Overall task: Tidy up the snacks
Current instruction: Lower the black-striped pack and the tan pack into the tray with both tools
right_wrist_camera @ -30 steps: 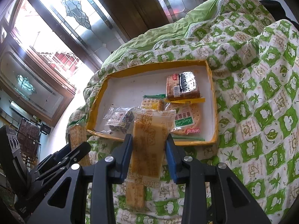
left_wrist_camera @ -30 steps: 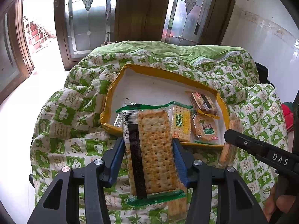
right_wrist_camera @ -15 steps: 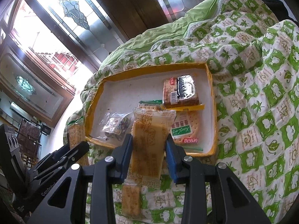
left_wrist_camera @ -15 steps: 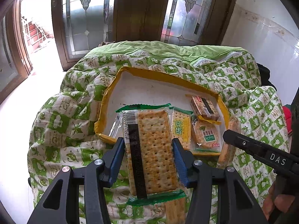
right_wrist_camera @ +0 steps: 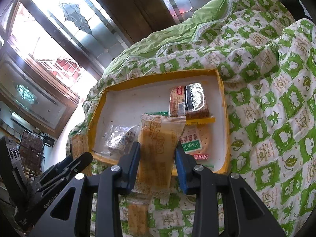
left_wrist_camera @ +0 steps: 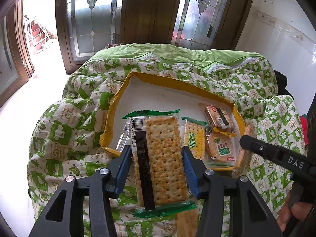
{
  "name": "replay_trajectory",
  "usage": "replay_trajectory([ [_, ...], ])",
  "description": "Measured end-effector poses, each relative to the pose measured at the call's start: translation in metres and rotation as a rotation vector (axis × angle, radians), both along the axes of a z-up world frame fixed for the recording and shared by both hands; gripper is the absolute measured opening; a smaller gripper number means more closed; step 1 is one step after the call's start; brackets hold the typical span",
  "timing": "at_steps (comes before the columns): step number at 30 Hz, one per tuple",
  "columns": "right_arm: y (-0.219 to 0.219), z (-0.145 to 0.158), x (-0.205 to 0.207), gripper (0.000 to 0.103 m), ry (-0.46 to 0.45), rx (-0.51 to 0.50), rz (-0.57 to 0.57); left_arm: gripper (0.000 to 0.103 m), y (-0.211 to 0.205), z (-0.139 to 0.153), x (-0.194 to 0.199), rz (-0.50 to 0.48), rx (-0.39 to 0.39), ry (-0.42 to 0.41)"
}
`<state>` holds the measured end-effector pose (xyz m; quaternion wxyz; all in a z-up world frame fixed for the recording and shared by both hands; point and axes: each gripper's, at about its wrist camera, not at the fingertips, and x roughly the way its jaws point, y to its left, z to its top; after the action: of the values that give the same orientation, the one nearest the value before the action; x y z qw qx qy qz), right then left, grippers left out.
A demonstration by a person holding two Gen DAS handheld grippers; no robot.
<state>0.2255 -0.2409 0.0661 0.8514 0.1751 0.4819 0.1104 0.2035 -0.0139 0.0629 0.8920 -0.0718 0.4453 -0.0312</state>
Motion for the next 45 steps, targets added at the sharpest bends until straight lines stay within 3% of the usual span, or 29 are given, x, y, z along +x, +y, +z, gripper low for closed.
replay_trajectory([
  [29, 0.007, -0.009, 0.047, 0.034, -0.005, 0.028, 0.002, 0.054, 0.033, 0.000, 0.041, 0.033, -0.036, -0.002],
  [45, 0.025, -0.014, 0.078, 0.034, -0.008, -0.001, 0.049, 0.054, 0.022, -0.008, 0.075, 0.020, -0.061, 0.019],
])
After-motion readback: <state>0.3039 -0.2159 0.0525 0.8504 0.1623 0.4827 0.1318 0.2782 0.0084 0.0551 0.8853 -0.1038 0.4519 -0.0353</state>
